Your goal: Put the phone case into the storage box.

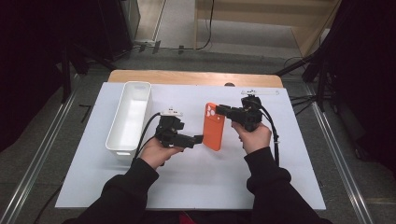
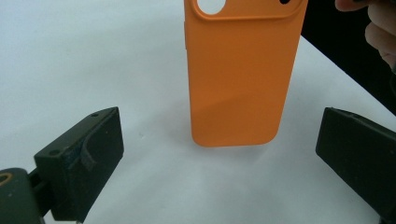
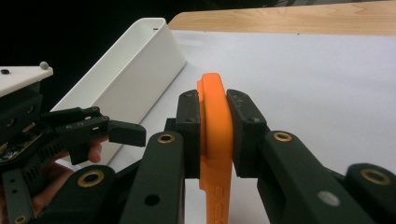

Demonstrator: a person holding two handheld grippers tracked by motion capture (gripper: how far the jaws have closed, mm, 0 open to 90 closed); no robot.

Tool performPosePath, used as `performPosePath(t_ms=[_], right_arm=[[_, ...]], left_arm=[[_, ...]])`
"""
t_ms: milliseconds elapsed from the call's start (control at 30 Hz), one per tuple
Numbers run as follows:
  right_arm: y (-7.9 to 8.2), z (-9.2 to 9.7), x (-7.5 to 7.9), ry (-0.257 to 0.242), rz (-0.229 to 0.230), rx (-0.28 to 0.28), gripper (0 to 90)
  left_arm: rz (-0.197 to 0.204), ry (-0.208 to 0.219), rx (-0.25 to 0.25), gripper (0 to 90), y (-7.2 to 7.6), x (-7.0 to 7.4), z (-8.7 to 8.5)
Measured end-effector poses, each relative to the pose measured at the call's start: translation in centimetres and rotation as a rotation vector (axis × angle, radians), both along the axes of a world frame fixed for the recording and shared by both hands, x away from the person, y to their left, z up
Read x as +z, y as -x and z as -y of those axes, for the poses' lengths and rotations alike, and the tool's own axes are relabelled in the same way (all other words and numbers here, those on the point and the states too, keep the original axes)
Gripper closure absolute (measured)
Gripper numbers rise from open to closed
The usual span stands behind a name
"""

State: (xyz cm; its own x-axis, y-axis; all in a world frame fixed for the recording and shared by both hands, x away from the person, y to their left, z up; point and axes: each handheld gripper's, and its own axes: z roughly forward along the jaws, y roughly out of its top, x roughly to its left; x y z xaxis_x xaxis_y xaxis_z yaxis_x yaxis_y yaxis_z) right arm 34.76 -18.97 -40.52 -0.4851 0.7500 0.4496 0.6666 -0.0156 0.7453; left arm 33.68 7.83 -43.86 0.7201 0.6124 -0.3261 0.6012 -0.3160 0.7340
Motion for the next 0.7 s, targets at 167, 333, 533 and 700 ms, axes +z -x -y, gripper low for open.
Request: performPosePath(t_ms=[167, 333, 533, 700], right_arm=[[0.5, -0.1, 0.0, 0.004, 0.009, 0.000, 74.7], [1.2, -0.4, 0.3, 0.007, 0.022, -0.001, 74.7], [1.9, -0.9, 0.5, 0.017, 0.042, 0.007, 74.6], [2.2, -1.4, 0.4, 0.020, 0.036, 0.022, 74.7]], left_arm=[[0.008, 0.006, 0.004, 1.1, -0.1, 0.2, -0.2], [0.014, 0.015, 0.010, 1.1, -0.1, 0.6, -0.4], [0.007, 0.034, 0.015, 1.1, -0.2, 0.9, -0.5], [0.026, 0.026, 0.020, 1.2, -0.1, 1.1, -0.5]])
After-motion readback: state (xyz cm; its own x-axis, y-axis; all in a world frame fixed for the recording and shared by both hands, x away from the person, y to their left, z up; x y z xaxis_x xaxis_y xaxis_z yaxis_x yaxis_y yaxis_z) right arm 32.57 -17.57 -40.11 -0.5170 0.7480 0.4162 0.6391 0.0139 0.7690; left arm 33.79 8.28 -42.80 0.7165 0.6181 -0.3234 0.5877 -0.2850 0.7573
